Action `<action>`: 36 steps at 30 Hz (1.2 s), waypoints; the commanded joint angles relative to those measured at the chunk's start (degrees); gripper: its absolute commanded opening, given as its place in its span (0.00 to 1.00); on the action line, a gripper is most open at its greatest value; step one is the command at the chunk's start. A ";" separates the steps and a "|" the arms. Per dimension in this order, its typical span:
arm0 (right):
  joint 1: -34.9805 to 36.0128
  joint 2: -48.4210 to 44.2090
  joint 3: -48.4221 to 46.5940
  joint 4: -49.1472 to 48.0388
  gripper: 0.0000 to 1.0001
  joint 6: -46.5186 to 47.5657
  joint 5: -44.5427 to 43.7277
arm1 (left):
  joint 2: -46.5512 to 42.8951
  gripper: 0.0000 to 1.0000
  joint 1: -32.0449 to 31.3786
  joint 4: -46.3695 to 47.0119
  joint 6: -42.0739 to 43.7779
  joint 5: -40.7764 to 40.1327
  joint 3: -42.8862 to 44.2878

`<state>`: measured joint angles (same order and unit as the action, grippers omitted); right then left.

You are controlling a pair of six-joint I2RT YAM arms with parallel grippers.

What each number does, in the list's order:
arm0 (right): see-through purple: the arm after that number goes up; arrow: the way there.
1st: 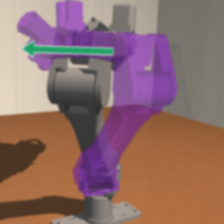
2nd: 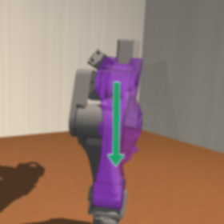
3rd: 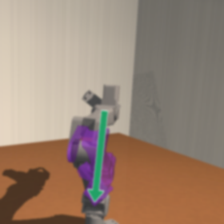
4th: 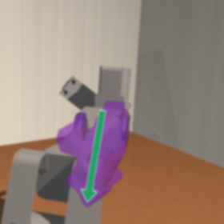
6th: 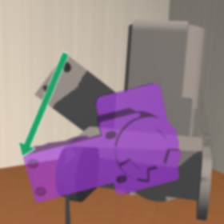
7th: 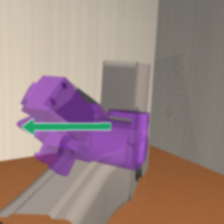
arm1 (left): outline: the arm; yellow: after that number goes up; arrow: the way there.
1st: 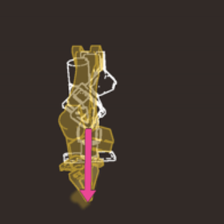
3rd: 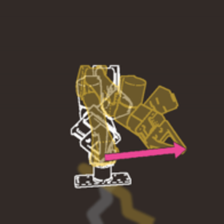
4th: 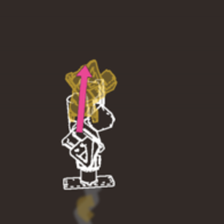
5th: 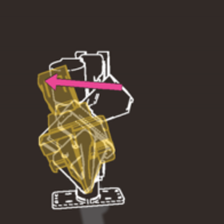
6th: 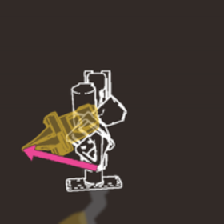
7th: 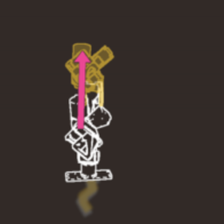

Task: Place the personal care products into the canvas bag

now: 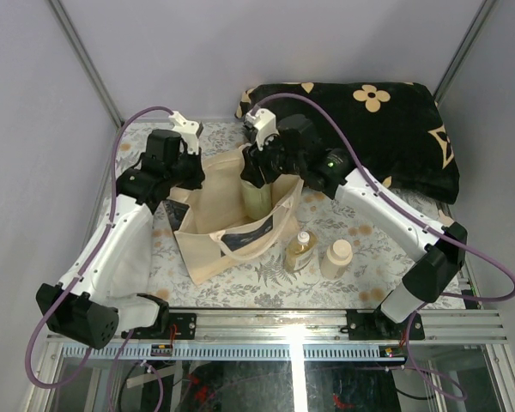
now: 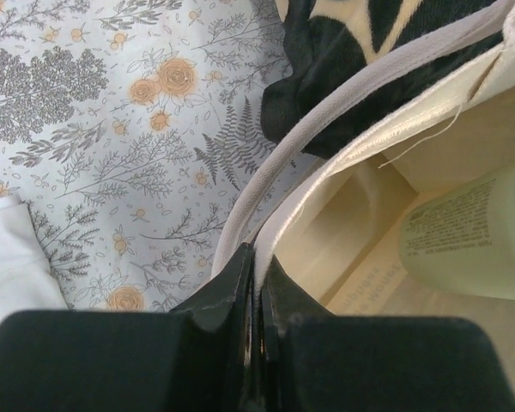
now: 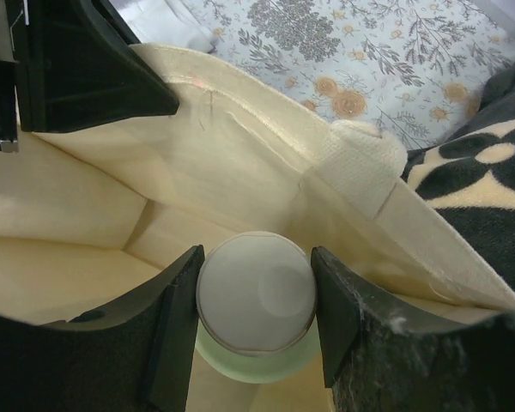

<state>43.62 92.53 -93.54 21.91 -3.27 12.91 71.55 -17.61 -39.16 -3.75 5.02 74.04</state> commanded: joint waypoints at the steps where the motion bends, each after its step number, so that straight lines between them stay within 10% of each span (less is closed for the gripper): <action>1: 2.36 -1.48 -2.76 -4.18 0.00 4.11 -4.80 | -1.24 0.00 -0.10 1.07 0.99 -1.76 -1.92; 29: 2.97 6.15 8.93 -8.32 0.01 6.00 -22.46 | -0.26 0.00 0.10 2.91 2.32 -2.94 -4.38; 36: 2.97 4.88 9.09 -4.31 0.53 5.84 -24.25 | -0.42 0.00 0.21 2.90 2.19 -2.75 -4.91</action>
<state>46.87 100.55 -82.61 19.70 1.45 -5.37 71.31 -17.58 -37.60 -2.59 2.48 70.24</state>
